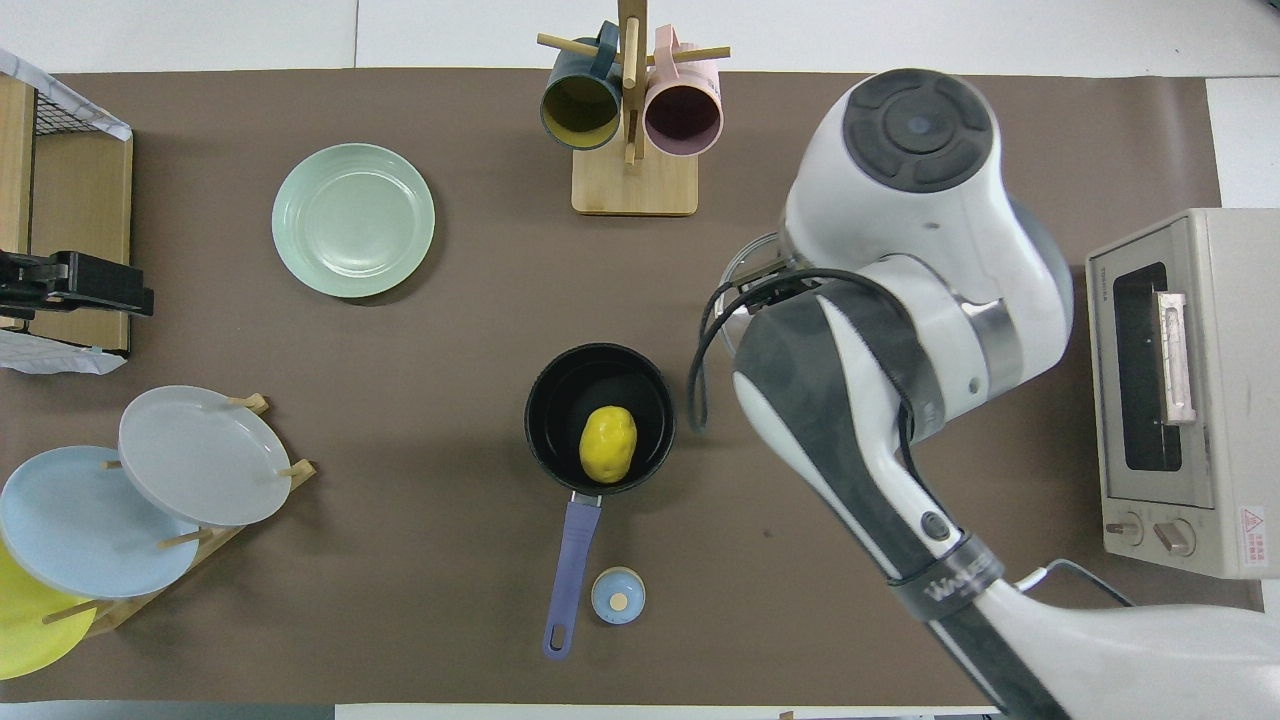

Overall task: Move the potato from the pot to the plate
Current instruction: 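Carry the lid toward the toaster while the left gripper reaches the pot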

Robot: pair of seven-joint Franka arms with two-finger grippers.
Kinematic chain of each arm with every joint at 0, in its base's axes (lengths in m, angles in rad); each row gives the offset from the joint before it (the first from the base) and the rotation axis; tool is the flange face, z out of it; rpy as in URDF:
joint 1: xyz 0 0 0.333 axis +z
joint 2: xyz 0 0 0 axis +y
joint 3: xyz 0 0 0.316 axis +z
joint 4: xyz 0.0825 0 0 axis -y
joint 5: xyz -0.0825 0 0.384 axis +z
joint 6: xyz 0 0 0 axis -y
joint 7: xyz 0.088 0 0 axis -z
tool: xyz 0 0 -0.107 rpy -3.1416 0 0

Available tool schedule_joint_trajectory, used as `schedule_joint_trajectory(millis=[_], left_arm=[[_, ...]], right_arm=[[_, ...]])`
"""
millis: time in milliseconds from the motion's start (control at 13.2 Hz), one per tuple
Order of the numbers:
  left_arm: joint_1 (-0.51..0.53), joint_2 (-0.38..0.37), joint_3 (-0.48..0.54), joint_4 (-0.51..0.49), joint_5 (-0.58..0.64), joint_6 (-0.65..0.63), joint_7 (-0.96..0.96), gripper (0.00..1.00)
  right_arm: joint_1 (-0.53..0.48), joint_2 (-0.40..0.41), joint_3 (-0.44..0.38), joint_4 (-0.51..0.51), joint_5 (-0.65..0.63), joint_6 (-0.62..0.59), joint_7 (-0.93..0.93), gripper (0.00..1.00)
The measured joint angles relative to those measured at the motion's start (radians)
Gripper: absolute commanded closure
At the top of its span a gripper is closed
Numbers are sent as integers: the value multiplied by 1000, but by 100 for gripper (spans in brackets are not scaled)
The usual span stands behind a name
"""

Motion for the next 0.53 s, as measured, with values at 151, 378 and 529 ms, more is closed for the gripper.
schedule_joint_trajectory(millis=[151, 378, 529], left_arm=[[-7, 0, -2, 0, 0, -7, 0, 0], [-11, 0, -7, -1, 0, -16, 0, 0], [-29, -3, -12, -12, 0, -16, 0, 0]], right_arm=[[-116, 0, -1, -34, 0, 27, -160, 86], [-247, -22, -1, -188, 0, 188, -312, 86], [-295, -60, -1, -343, 0, 325, -363, 85]])
